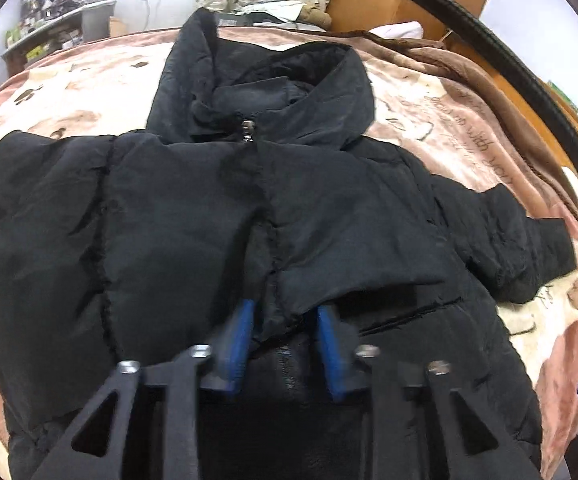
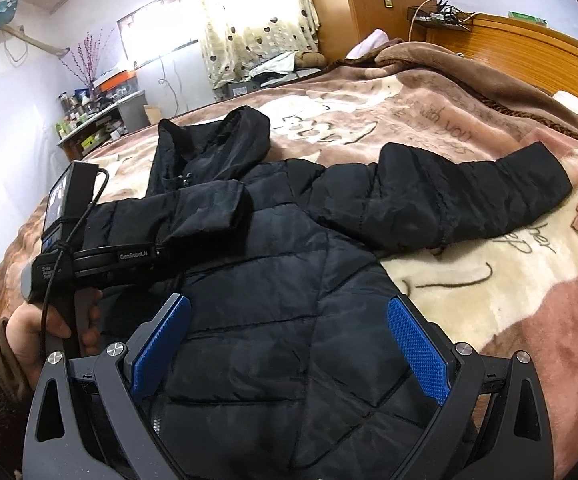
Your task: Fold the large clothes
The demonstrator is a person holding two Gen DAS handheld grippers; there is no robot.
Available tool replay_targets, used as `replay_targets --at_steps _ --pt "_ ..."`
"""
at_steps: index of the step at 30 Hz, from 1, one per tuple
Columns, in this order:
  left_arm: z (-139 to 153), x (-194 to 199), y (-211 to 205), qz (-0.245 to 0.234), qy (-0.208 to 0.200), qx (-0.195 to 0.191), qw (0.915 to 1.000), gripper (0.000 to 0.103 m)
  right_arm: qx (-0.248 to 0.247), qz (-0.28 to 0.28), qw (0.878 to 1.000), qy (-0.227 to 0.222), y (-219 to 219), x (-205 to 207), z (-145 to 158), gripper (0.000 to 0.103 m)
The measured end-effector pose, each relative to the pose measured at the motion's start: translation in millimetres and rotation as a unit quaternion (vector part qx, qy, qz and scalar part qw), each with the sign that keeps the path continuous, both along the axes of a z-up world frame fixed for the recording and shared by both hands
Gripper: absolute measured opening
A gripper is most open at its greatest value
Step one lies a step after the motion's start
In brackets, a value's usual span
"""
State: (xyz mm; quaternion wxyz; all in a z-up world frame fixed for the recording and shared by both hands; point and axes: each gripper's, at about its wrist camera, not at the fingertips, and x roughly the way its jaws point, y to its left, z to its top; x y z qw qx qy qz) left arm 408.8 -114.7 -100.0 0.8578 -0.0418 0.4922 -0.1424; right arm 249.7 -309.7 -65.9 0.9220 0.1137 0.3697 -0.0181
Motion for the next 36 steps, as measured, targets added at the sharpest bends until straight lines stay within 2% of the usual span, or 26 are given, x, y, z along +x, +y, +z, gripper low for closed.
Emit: replay_targets --at_steps 2,3,5,7,9,12,16,19,25,29,31,32,33,34,35,36 --pt "3.8 -2.9 0.3 -0.011 -0.001 -0.022 0.9997 0.074 0.001 -0.001 1.0 0.001 -1.3 0.2 -0.4 0.099" --pt "7.3 -3.9 2.1 -0.014 0.001 -0.027 0.9995 0.077 -0.001 -0.001 1.0 0.003 -1.5 0.4 -0.4 0.099" --pt "15.9 -5.5 9.1 -0.015 -0.001 -0.035 0.9993 0.077 -0.007 0.001 1.0 0.004 -1.5 2.1 -0.2 0.099" --pt "27.1 -5.5 25.5 -0.006 0.015 -0.059 0.9981 0.078 -0.011 0.006 1.0 0.005 -1.5 7.4 0.6 0.099" --pt "40.3 -6.9 43.7 0.002 0.011 -0.076 0.997 0.079 -0.018 0.012 1.0 0.006 -0.3 17.0 1.2 0.099" --pt "64.4 -10.4 73.7 0.011 -0.018 -0.045 0.9987 0.08 -0.014 0.036 0.999 0.005 3.8 38.2 2.8 0.099" --pt "76.1 0.0 118.1 0.056 -0.038 0.038 0.997 0.08 -0.001 0.066 0.998 0.024 14.5 84.3 -7.0 0.099" --pt "60.8 14.7 141.0 0.085 -0.008 0.057 0.9948 0.08 -0.002 0.073 0.997 0.033 21.8 115.2 -18.4 0.099" --pt "31.0 28.8 161.4 0.123 0.008 0.084 0.9889 0.08 0.038 0.059 0.995 0.075 20.1 159.2 -46.0 0.099" --pt "13.7 35.8 157.1 0.115 0.012 0.1 0.9882 0.081 0.021 0.08 0.994 0.078 30.1 170.3 -56.2 0.098" --pt "6.5 41.0 154.3 0.115 0.008 0.108 0.9875 0.085 0.017 0.079 0.993 0.085 32.6 175.4 -61.0 0.086" --pt "4.0 41.6 154.1 0.115 0.007 0.115 0.9866 0.09 0.019 0.075 0.993 0.094 33.0 178.8 -63.7 0.066" --pt "0.8 45.4 152.2 0.116 0.007 0.123 0.9856 0.09 0.025 0.076 0.992 0.097 33.8 181.3 -64.5 0.052" --pt "-1.6 47.9 150.0 0.117 0.009 0.123 0.9855 0.09 0.023 0.076 0.992 0.094 35.4 182.1 -63.2 0.049" --pt "-2.0 49.0 149.3 0.117 0.014 0.125 0.9852 0.091 0.012 0.078 0.993 0.085 37.2 182.0 -60.0 0.039" --pt "-1.6 49.8 148.6 0.122 0.013 0.122 0.9849 0.09 0.003 0.079 0.994 0.076 37.4 181.9 -56.2 0.023"
